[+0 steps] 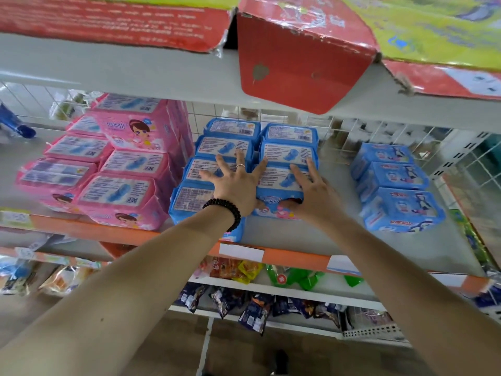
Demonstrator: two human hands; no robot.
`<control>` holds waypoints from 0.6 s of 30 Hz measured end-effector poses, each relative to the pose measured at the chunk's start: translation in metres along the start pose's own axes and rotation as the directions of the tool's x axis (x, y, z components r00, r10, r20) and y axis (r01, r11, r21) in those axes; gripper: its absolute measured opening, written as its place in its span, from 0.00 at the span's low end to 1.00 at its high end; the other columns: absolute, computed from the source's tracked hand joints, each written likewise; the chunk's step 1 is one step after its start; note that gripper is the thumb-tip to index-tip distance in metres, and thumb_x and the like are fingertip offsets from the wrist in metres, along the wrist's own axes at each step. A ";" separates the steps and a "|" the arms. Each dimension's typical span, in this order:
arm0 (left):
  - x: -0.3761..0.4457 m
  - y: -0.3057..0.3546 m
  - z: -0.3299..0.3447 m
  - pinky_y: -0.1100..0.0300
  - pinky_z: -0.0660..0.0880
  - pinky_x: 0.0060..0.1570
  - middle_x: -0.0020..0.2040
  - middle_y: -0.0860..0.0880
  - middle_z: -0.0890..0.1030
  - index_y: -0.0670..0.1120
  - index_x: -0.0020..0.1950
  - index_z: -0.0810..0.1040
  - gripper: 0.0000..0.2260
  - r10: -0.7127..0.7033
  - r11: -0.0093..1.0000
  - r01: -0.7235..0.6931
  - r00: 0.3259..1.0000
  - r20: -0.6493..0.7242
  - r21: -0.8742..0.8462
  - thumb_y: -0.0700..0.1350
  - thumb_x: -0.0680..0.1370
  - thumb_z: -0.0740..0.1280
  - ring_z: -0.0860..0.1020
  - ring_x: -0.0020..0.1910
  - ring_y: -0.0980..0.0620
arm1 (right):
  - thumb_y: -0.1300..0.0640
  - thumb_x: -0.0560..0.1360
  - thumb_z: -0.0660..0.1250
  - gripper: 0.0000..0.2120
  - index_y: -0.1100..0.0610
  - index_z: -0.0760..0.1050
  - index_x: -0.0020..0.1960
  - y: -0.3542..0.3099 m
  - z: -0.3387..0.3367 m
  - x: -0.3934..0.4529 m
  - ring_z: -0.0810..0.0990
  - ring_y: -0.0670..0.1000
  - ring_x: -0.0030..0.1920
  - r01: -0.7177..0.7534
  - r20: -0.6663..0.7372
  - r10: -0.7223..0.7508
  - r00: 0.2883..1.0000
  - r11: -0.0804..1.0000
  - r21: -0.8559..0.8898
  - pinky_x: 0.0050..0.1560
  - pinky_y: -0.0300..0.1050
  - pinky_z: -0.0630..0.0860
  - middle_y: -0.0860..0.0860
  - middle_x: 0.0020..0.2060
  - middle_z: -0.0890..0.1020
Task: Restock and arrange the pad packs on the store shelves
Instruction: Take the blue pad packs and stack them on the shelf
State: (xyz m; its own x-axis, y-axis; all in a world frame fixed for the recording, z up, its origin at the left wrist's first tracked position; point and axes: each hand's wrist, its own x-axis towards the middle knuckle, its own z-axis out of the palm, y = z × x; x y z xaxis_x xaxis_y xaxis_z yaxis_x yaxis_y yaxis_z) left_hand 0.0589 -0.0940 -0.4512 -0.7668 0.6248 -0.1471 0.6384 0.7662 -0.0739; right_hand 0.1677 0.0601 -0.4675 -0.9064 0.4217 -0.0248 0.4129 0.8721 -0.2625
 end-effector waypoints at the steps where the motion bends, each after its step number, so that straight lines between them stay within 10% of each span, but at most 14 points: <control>1: -0.001 -0.002 -0.003 0.17 0.54 0.62 0.82 0.43 0.40 0.61 0.80 0.36 0.48 0.009 1.000 -0.009 1.000 0.022 -0.030 0.70 0.73 0.66 0.43 0.77 0.25 | 0.36 0.73 0.69 0.46 0.44 0.47 0.81 0.000 -0.001 0.000 0.58 0.62 0.77 -0.005 0.019 0.005 1.000 1.000 0.004 0.73 0.60 0.65 0.52 0.81 0.43; 6: -0.039 -0.029 -0.018 0.24 0.49 0.71 0.83 0.53 0.42 0.60 0.81 0.43 0.48 0.079 0.956 -0.101 0.993 -0.087 -0.274 0.79 0.68 0.58 0.44 0.81 0.38 | 0.33 0.68 0.72 0.54 0.42 0.40 0.80 0.014 0.002 -0.016 0.55 0.62 0.77 -0.023 -0.019 0.026 0.999 0.991 0.129 0.73 0.63 0.63 0.50 0.80 0.40; 14: -0.099 -0.109 0.016 0.38 0.53 0.77 0.82 0.46 0.37 0.59 0.79 0.33 0.59 0.000 0.997 -0.004 0.998 -0.056 -0.077 0.80 0.62 0.63 0.47 0.80 0.34 | 0.23 0.63 0.67 0.59 0.47 0.42 0.80 0.039 0.017 -0.036 0.57 0.56 0.79 0.050 -0.158 0.025 0.987 0.890 0.454 0.71 0.67 0.65 0.52 0.79 0.57; 18: -0.083 -0.118 0.017 0.44 0.49 0.78 0.82 0.39 0.43 0.55 0.81 0.35 0.60 0.049 0.998 -0.045 0.995 -0.092 0.045 0.73 0.65 0.71 0.51 0.80 0.38 | 0.40 0.68 0.76 0.50 0.47 0.50 0.79 0.023 0.020 -0.034 0.74 0.47 0.67 0.033 -0.143 0.047 0.989 0.861 0.508 0.65 0.56 0.74 0.49 0.70 0.73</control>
State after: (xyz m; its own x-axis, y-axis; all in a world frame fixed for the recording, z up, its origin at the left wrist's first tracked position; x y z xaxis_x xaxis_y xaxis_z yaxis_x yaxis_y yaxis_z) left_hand 0.0481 -0.2389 -0.4469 -0.7373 0.6730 -0.0593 0.6749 0.7295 -0.1115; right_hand 0.2067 0.0605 -0.4925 -0.8640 0.4932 0.1009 0.2808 0.6385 -0.7166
